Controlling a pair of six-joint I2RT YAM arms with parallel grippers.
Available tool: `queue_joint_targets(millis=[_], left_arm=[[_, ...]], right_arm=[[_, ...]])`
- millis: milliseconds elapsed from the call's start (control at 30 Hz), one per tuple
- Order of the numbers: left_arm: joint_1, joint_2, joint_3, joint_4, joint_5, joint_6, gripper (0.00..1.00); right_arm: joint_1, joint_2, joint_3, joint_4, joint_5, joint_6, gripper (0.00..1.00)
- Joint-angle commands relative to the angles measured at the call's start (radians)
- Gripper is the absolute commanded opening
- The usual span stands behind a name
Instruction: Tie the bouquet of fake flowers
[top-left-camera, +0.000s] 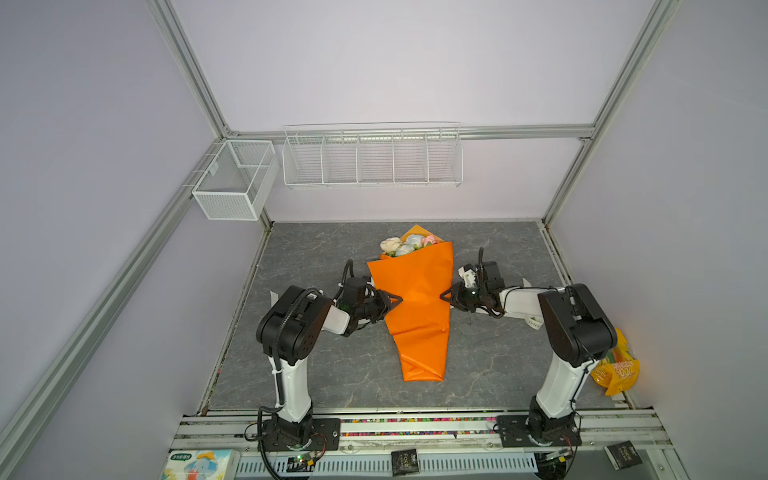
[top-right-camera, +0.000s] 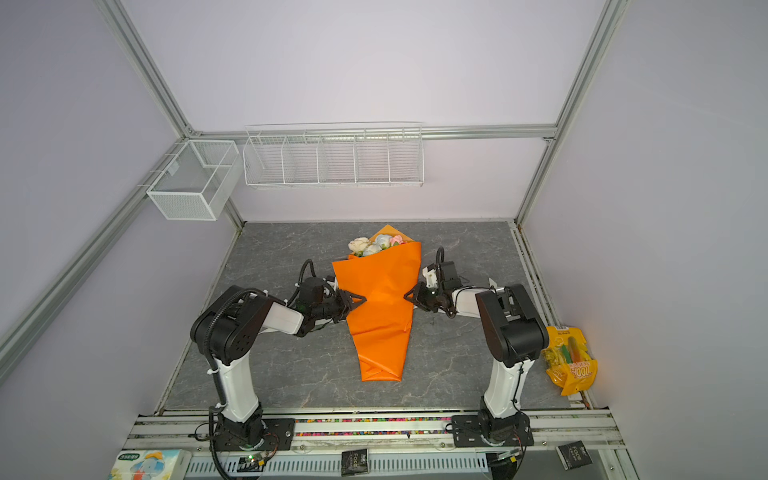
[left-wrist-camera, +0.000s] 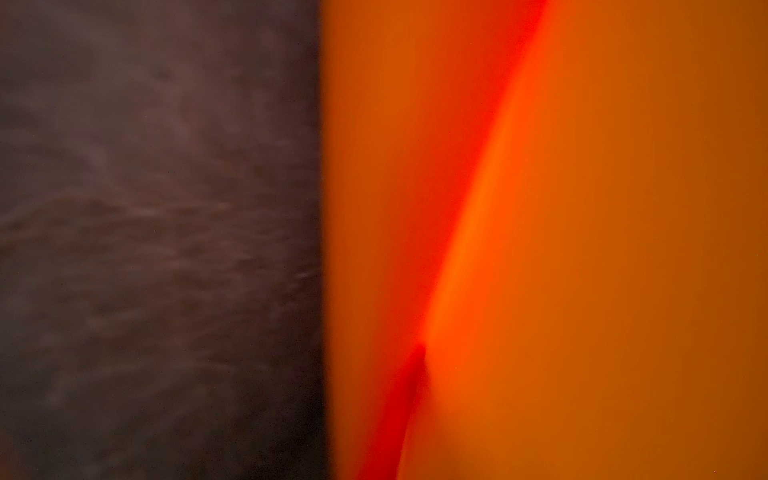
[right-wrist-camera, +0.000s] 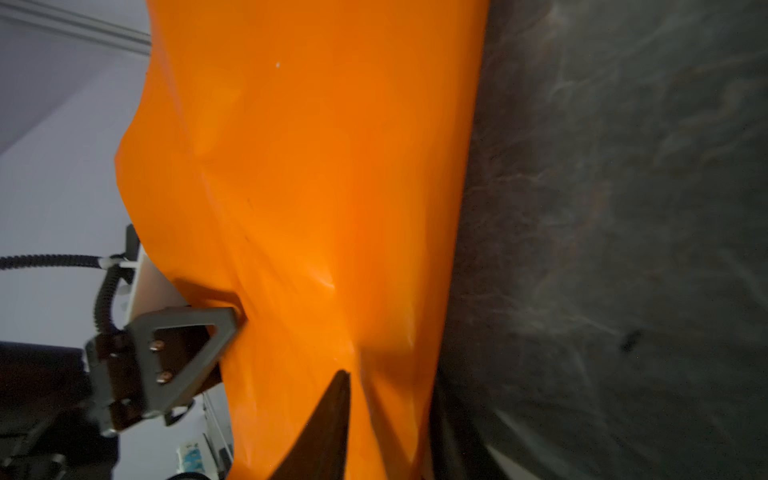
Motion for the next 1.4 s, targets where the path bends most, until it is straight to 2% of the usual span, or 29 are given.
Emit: queue_joint_targets(millis=[0,167,267,367,400,467,533,667,767,900,967,1100,1167,1300,1367], left_arm=[[0.005,-0.073,-0.038,-0.082,-0.017,0.025,0.52],[0.006,-0.193,-0.056,-0.194,-0.026,0.067,0.69],[0.006,-0.285,-0.063,-0.297,-0.051,0.111,0.78],[0.008,-0.422,-0.078,-0.457,-0.13,0.18,0.96],[0.013,-0.468,-0.073,-0.544,-0.162,0.214,0.99],[0.032,-0.538,-0.069,-0.672,-0.208,0.258,0.95],[0.061,-0.597,-0.076,-0.777,-0.264,0.268,0.94],[0.164,-0.686,-0.077,-0.964,-0.33,0.306,0.94],[0.281,-0.739,-0.073,-1.114,-0.361,0.335,0.82],[0.426,-0.788,-0.11,-1.193,-0.423,0.342,0.73],[0.509,-0.773,-0.107,-1.23,-0.424,0.349,0.69],[0.641,-0.727,-0.07,-1.309,-0.5,0.375,0.71],[0.663,-0.697,-0.057,-1.307,-0.535,0.371,0.74],[0.678,-0.583,0.001,-1.27,-0.488,0.352,0.76],[0.679,-0.519,0.043,-1.263,-0.501,0.346,0.77]], right_arm=[[-0.036,-0.121,-0.004,-0.127,0.053,-0.036,0.55],[-0.058,-0.269,0.005,-0.297,0.127,-0.121,0.62],[-0.058,-0.355,0.012,-0.435,0.262,-0.146,0.71],[-0.094,-0.444,-0.01,-0.544,0.439,-0.134,0.8],[-0.105,-0.467,-0.012,-0.58,0.486,-0.128,0.81],[-0.133,-0.507,-0.047,-0.619,0.525,-0.125,0.8],[-0.162,-0.532,-0.063,-0.626,0.507,-0.137,0.8],[-0.188,-0.55,-0.052,-0.685,0.554,-0.14,0.79],[-0.228,-0.565,-0.06,-0.728,0.621,-0.077,0.74],[-0.291,-0.575,-0.085,-0.724,0.594,-0.039,0.71],[-0.307,-0.572,-0.087,-0.723,0.583,-0.042,0.71],[-0.32,-0.566,-0.079,-0.737,0.588,-0.065,0.71],[-0.321,-0.569,-0.077,-0.742,0.6,-0.076,0.71],[-0.323,-0.569,-0.068,-0.751,0.604,-0.099,0.72],[-0.323,-0.569,-0.063,-0.757,0.611,-0.109,0.72]])
